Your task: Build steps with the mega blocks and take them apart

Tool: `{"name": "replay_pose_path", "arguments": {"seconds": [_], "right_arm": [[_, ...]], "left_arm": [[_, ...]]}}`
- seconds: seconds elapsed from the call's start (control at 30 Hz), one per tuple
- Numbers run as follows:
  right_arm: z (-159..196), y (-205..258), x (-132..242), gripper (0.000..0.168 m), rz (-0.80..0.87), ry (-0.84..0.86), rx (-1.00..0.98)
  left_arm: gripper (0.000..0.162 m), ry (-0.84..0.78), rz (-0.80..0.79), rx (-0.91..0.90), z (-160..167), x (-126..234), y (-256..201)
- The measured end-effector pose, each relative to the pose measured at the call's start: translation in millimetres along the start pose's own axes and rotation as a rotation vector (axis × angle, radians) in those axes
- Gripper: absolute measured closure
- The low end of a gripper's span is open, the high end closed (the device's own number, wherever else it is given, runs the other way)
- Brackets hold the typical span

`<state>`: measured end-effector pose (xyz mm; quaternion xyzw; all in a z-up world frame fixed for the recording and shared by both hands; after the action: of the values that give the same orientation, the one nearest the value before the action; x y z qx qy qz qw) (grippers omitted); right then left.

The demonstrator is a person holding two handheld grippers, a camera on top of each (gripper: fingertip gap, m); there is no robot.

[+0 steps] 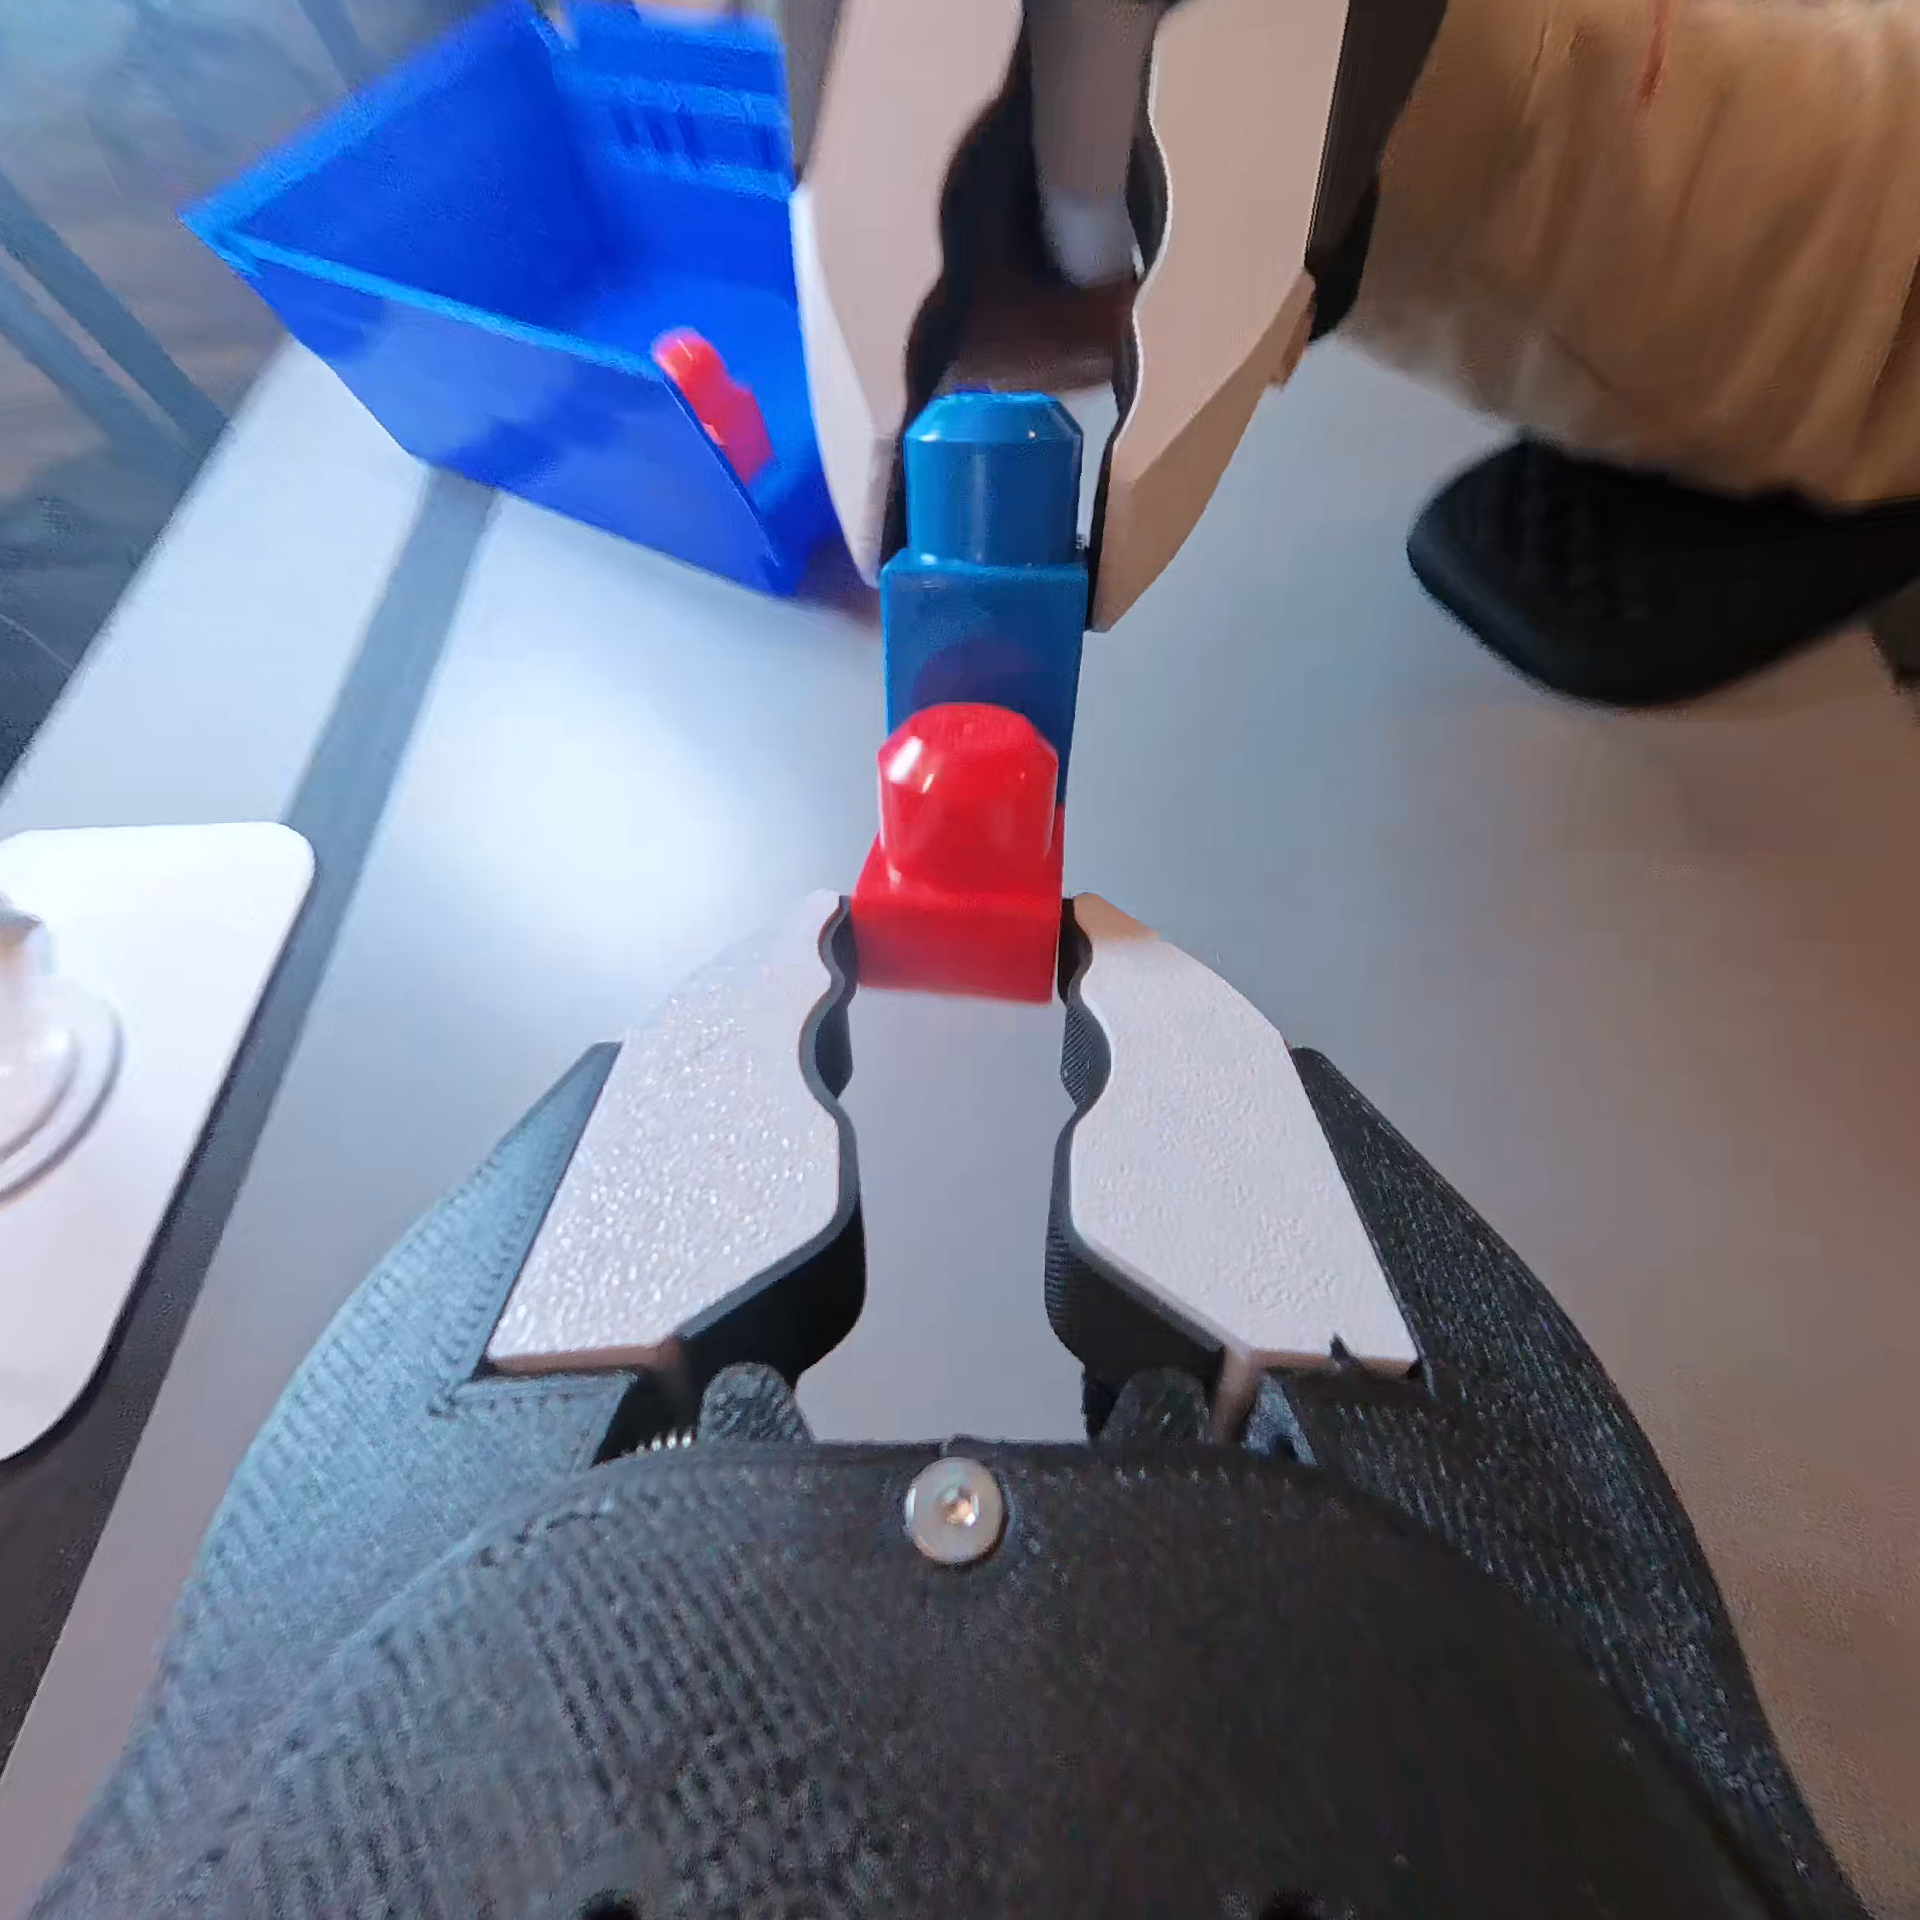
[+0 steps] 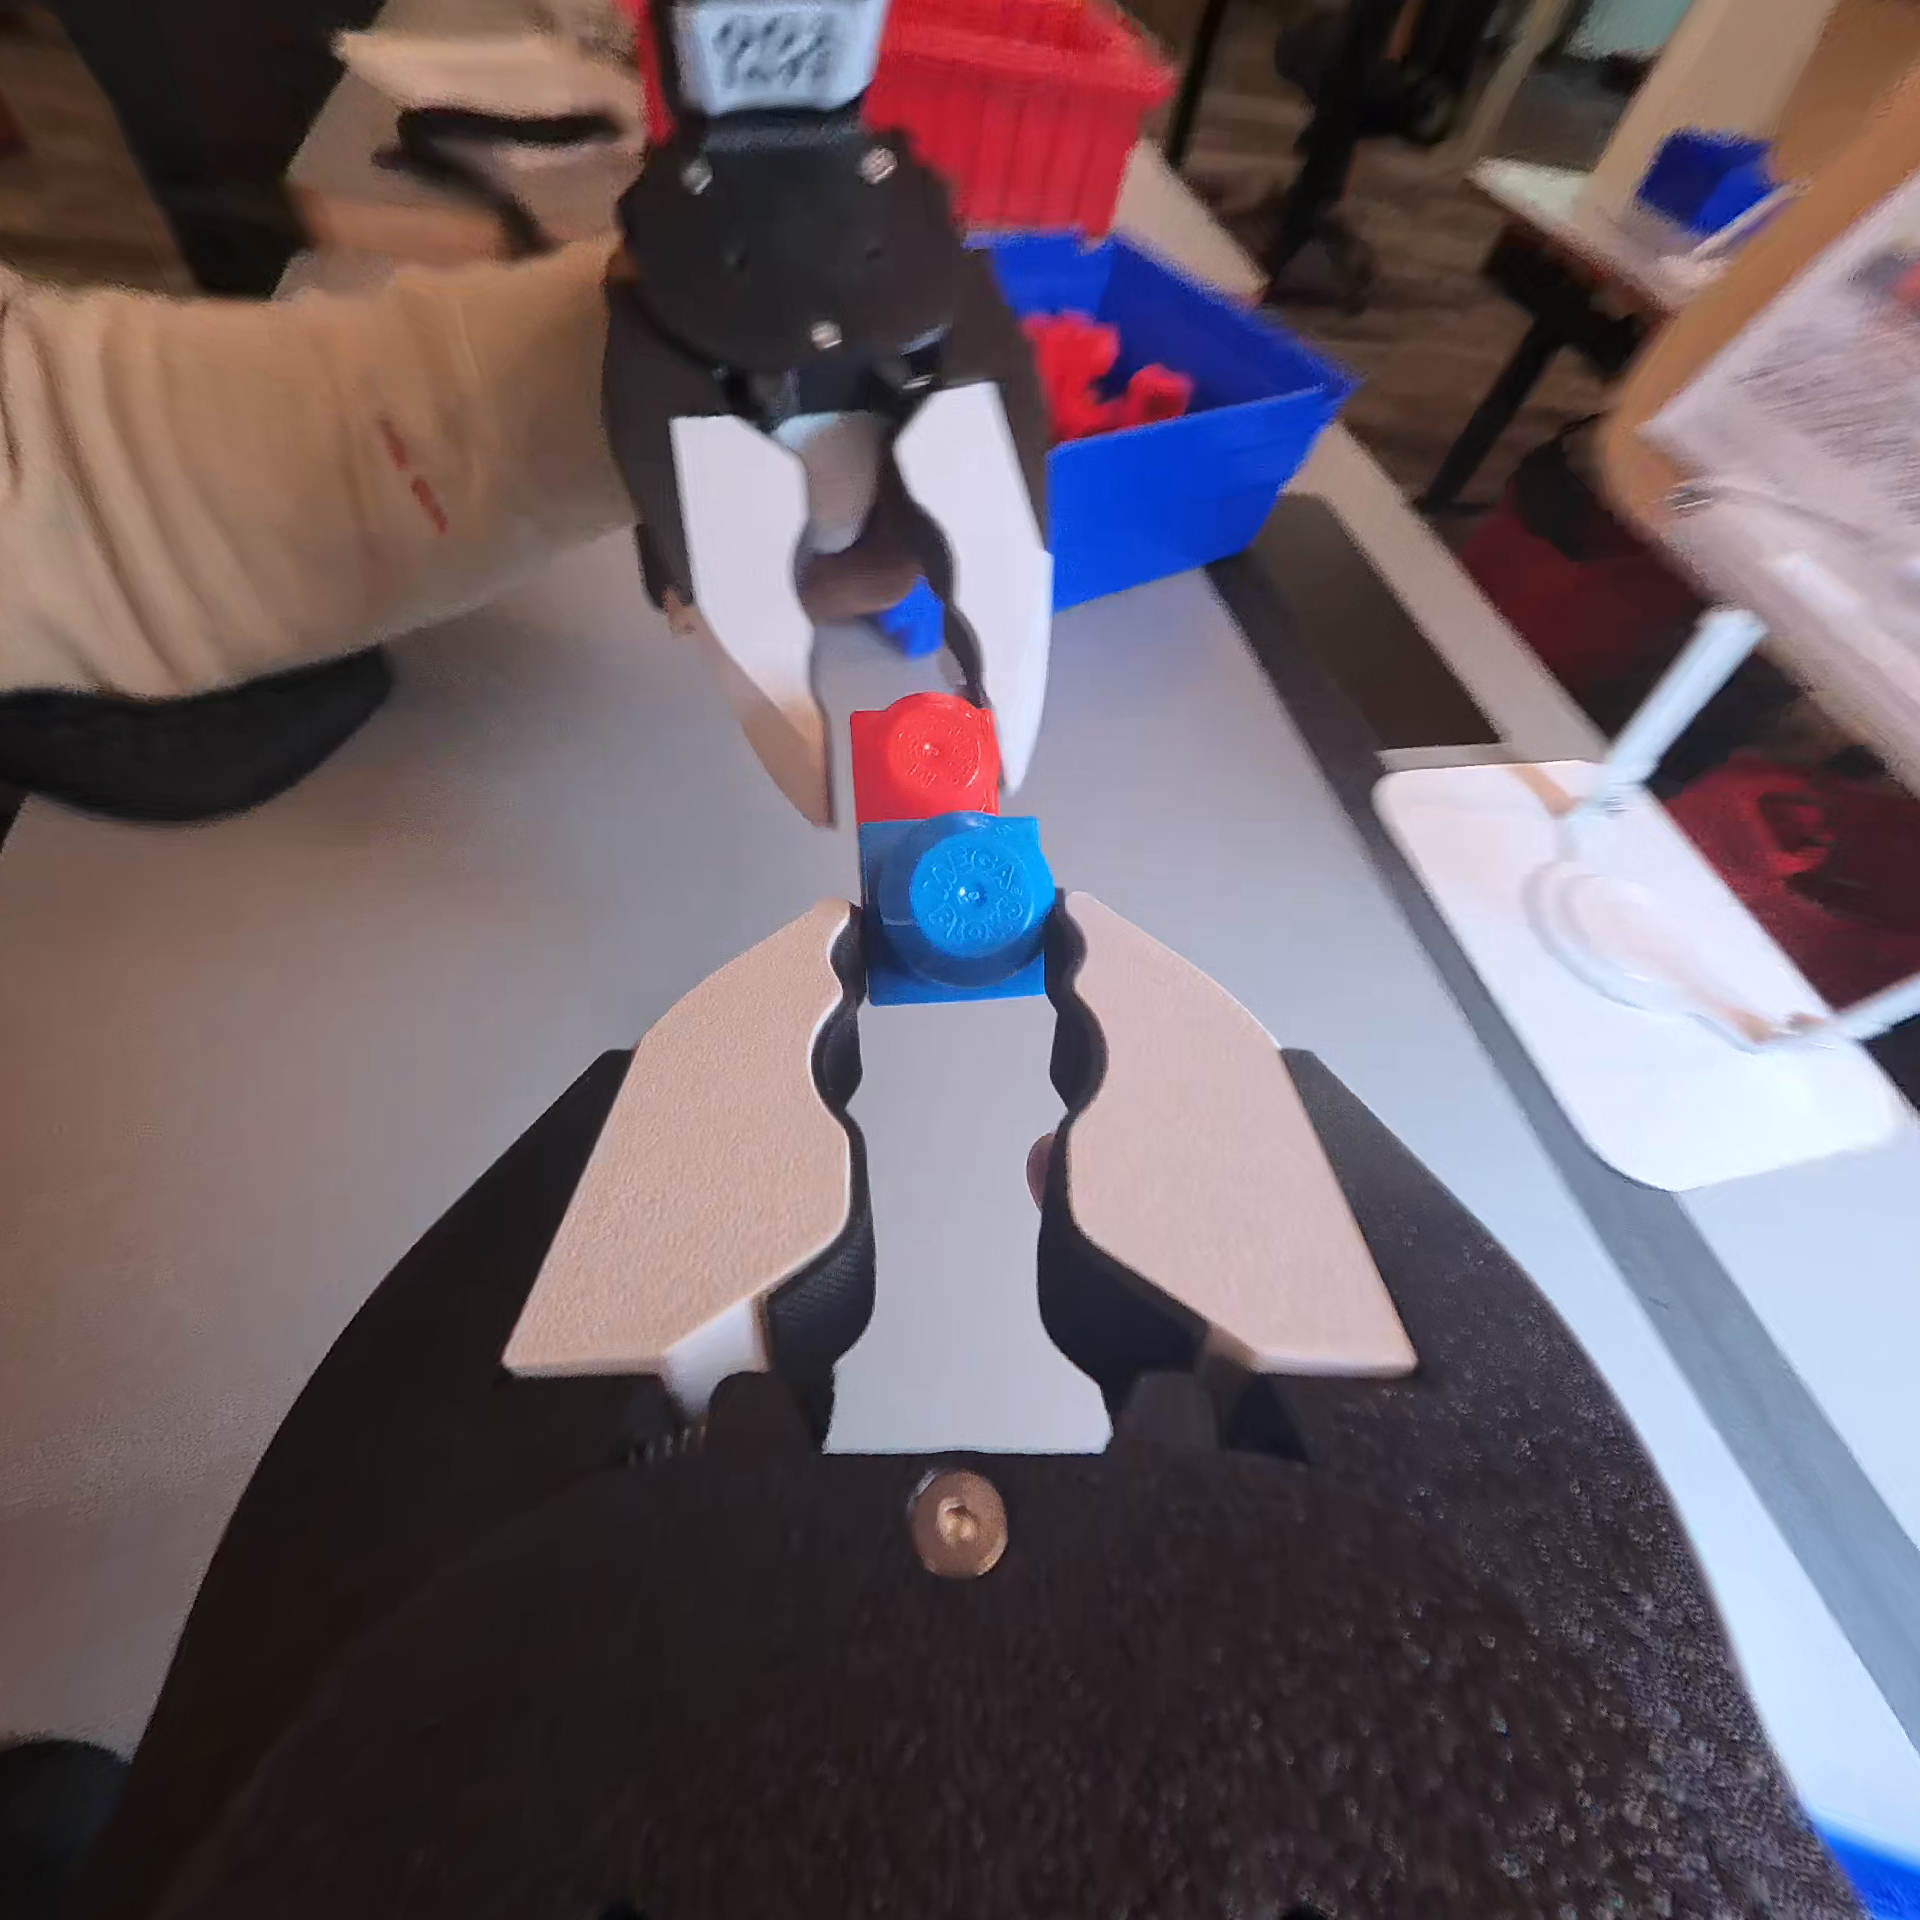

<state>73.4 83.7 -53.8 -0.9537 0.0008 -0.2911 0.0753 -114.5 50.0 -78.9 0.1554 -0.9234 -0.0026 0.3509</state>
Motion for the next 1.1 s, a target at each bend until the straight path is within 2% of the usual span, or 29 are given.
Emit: {"name": "replay_pose_path", "arguments": {"seconds": [0.07,0.13,0.2,0.27,0.33,0.47,0.63,0.73,0.9,1.0,1.1], "right_arm": [[-4,-18,31,0.135,0.155,-0.094,-0.065],[1,-43,73,0.135,0.421,-0.184,-0.205],[19,-66,114,0.135,0.698,-0.210,-0.423],[50,-83,139,0.135,0.897,-0.088,-0.609],[83,-96,147,0.135,1.008,0.087,-0.717],[136,-110,130,0.135,0.976,0.374,-0.848],[168,-114,99,0.134,0.825,0.516,-0.944],[168,-113,93,0.134,0.790,0.511,-0.951],[160,-109,94,0.115,0.642,0.412,-0.988],[159,-108,102,0.116,0.631,0.373,-1.002],[165,-106,104,0.124,0.601,0.415,-1.014]], "left_arm": [[0.119,-0.132,-0.052,0.051,-5,18,10],[0.119,-0.238,-0.142,0.092,-5,37,20],[0.127,-0.304,-0.235,0.143,-2,52,30],[0.131,-0.316,-0.274,0.179,2,57,36],[0.134,-0.312,-0.299,0.177,4,54,38],[0.135,-0.271,-0.305,0.157,3,42,36],[0.137,-0.230,-0.317,0.142,4,36,36],[0.137,-0.236,-0.305,0.150,6,37,37],[0.137,-0.229,-0.309,0.145,6,40,36],[0.137,-0.236,-0.326,0.146,6,46,37],[0.138,-0.247,-0.350,0.156,7,54,38]]}}
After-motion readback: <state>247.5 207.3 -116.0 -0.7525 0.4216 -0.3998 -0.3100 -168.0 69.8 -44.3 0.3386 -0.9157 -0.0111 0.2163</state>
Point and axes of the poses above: each gripper's, where its closed fingertips meet, x back along the fingers, z out of its underside, y = z × x across the jaws, the point moved 9 cm from there along x, back along the fingers, and after that the axes turned 9 degrees about y, right-handed, at the moved point
